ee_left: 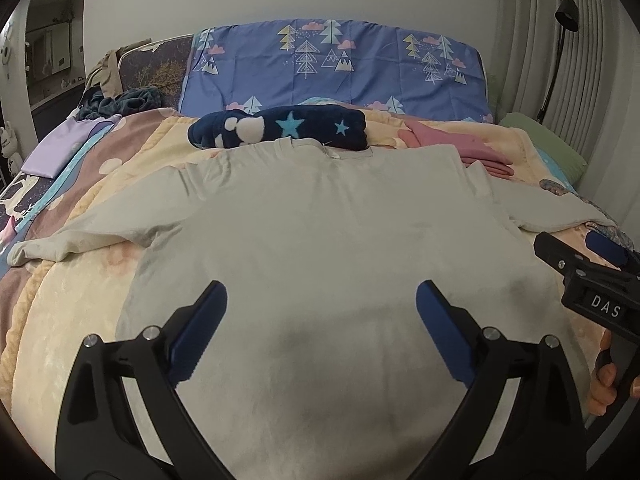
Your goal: Fold small clothes
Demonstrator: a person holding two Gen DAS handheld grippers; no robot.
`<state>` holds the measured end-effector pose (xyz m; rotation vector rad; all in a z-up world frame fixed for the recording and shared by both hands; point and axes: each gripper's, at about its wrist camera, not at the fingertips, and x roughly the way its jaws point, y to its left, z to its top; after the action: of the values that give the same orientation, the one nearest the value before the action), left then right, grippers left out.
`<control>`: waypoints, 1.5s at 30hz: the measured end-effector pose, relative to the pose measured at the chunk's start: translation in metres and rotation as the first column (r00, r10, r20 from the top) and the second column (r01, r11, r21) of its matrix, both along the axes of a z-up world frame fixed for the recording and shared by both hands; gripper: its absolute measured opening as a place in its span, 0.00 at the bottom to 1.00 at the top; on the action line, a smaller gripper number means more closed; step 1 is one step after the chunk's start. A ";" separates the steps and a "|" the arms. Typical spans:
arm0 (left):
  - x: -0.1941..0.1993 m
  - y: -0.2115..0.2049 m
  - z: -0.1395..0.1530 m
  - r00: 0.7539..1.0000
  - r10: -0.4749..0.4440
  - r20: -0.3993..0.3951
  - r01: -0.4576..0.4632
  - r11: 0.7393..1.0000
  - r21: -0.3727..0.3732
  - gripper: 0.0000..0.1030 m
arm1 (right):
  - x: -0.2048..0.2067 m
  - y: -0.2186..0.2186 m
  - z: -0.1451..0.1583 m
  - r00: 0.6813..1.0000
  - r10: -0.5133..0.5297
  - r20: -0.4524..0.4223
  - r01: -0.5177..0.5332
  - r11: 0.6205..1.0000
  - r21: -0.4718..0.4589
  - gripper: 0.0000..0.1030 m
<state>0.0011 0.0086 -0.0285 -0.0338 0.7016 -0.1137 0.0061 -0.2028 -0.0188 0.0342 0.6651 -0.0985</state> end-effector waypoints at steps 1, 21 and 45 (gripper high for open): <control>0.000 0.000 -0.001 1.000 -0.008 -0.004 0.008 1.000 -0.006 0.94 | 0.000 0.000 -0.001 1.000 0.000 -0.003 0.000 1.000 0.001 0.99; -0.002 0.000 -0.011 1.000 -0.004 -0.026 0.004 1.000 0.006 0.94 | -0.001 0.003 -0.003 1.000 -0.001 -0.016 0.001 1.000 0.000 0.99; -0.002 0.005 -0.015 1.000 -0.002 -0.024 0.002 1.000 -0.026 0.94 | 0.002 0.001 -0.008 0.999 -0.006 -0.042 0.006 1.000 -0.004 0.99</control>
<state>-0.0009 0.0135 -0.0435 -0.0598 0.7239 -0.1248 0.0082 -0.2015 -0.0269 0.0302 0.7066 -0.1064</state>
